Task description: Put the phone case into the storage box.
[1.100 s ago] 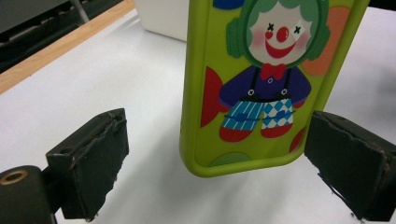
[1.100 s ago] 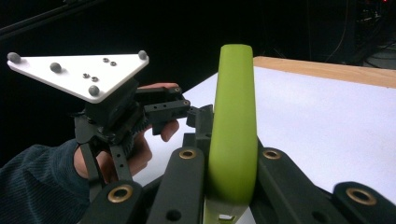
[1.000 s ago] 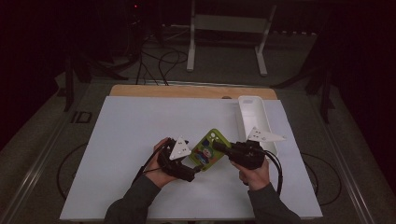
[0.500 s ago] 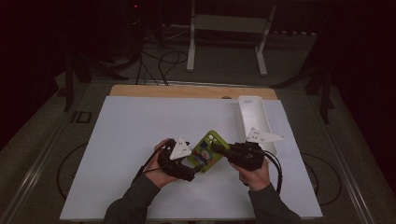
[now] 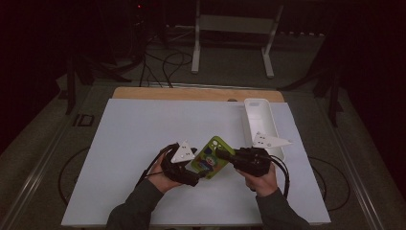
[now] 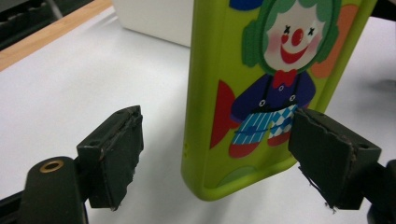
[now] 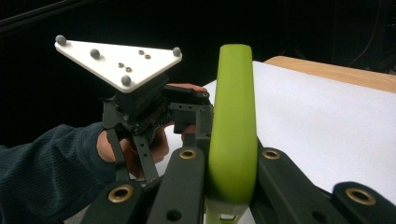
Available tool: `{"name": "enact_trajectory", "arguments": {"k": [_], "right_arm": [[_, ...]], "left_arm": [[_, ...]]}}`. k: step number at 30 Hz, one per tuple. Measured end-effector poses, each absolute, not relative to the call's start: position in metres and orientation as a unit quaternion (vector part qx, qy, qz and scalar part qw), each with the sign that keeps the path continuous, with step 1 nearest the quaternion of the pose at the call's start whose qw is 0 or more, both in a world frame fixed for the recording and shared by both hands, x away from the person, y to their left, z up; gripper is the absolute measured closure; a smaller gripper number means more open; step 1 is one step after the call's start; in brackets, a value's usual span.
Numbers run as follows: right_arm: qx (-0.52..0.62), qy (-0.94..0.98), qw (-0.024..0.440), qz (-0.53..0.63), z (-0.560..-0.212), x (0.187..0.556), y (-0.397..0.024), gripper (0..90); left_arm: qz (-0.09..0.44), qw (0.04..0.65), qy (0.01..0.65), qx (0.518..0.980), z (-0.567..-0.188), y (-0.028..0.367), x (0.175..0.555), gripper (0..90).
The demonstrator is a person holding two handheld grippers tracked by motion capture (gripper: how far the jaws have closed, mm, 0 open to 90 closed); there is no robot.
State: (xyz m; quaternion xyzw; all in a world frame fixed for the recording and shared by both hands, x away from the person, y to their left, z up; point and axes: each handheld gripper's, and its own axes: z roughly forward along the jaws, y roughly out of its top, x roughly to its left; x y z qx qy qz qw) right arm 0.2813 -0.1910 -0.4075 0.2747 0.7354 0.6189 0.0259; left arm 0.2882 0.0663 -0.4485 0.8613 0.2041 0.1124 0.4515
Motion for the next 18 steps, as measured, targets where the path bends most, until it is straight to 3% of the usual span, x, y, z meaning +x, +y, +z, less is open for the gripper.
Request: {"name": "enact_trajectory", "arguments": {"k": [6, 18], "right_arm": [[0.266, 0.737, 0.024, 0.621, -0.4079, 0.2812, -0.1897, 86.2], [0.250, 0.742, 0.024, 0.622, -0.4077, 0.2801, -0.1916, 86.2]], "left_arm": [[0.093, 0.458, 0.191, 0.863, -0.4495, 0.0659, 0.2871, 24.8], [0.058, 0.479, 0.178, 0.857, -0.4500, 0.0730, 0.2881, 47.0]]}}
